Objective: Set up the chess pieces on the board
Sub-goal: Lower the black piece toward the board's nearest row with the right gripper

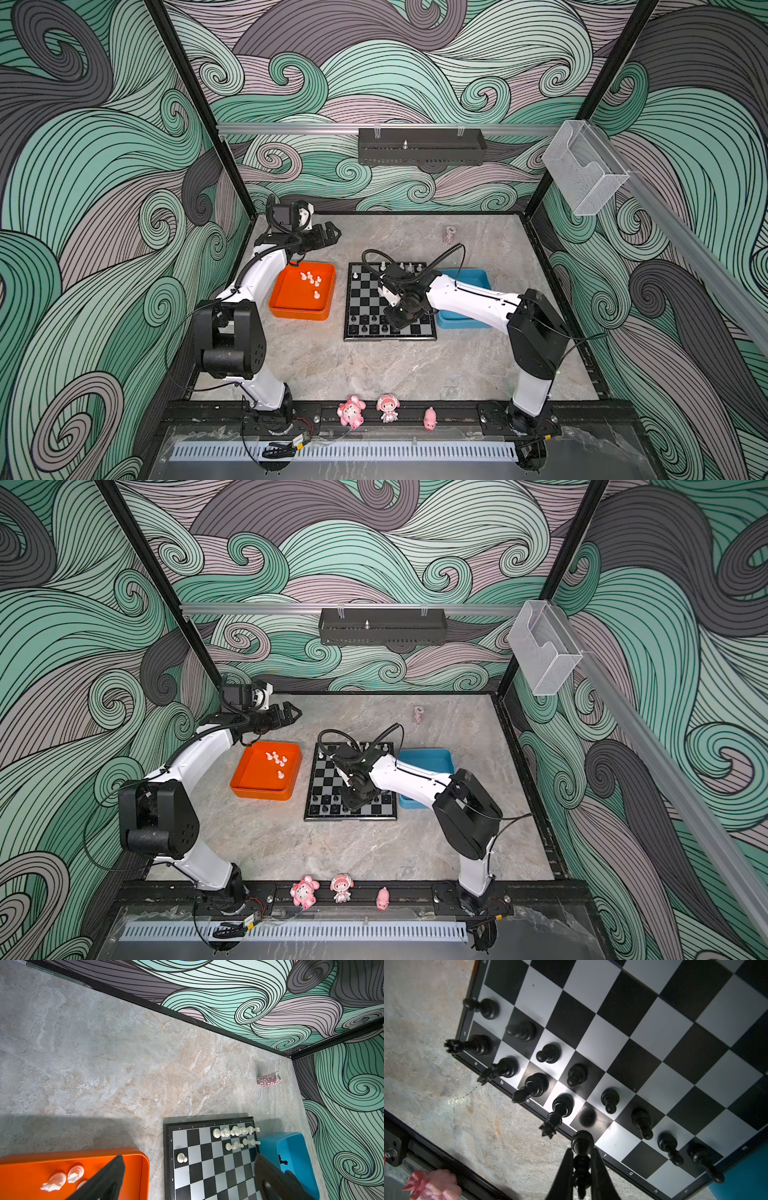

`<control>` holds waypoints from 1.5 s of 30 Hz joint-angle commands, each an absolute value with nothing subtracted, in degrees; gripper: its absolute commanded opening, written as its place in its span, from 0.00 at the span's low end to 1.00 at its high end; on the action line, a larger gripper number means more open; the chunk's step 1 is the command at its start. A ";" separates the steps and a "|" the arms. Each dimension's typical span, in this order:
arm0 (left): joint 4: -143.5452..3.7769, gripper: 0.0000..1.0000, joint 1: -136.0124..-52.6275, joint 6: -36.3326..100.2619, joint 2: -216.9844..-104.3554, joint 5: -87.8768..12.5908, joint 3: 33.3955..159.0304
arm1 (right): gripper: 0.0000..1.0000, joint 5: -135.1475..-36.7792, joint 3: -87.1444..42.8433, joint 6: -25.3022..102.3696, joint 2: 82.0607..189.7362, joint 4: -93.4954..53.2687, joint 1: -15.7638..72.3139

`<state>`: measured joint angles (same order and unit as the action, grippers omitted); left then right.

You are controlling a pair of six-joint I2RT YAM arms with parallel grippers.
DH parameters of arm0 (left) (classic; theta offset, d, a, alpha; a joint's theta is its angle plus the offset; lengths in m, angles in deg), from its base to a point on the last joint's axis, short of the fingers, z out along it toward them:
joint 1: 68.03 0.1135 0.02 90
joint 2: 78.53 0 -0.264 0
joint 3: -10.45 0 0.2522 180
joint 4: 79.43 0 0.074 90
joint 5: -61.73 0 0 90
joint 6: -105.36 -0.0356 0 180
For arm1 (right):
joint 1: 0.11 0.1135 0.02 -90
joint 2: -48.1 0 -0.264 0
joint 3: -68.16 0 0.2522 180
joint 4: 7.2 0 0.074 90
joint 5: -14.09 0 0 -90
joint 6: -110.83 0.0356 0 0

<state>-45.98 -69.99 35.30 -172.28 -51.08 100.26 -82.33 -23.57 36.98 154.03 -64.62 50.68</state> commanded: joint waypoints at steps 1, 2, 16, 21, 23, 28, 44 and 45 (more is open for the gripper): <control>-46.69 0.99 -69.54 35.49 -171.41 -52.22 100.47 | 0.16 -81.28 -24.44 37.53 154.63 -64.76 50.84; -46.69 0.99 -69.52 35.49 -171.43 -52.27 100.45 | 0.16 -81.12 -24.43 37.53 154.62 -64.74 50.74; -46.77 0.99 -69.52 35.57 -172.04 -52.71 100.43 | 0.16 -80.15 -24.79 37.27 156.10 -64.49 50.64; -46.77 0.99 -69.44 35.58 -172.06 -52.79 100.42 | 0.16 -80.03 -24.88 37.27 156.33 -64.12 50.60; -46.77 0.99 -69.44 35.57 -172.09 -52.79 100.49 | 0.16 -80.00 -24.95 37.27 156.38 -64.04 50.60; -46.80 0.99 -69.44 35.57 -172.08 -52.88 100.47 | 0.16 -79.95 -25.14 37.36 156.55 -63.87 50.52; -47.02 0.99 -69.39 35.86 -172.28 -53.14 100.48 | 0.18 -79.70 -25.14 37.44 156.71 -63.68 50.42; -46.96 0.99 -69.35 35.89 -172.33 -53.14 100.42 | 0.18 -79.69 -25.09 37.36 156.81 -63.68 50.42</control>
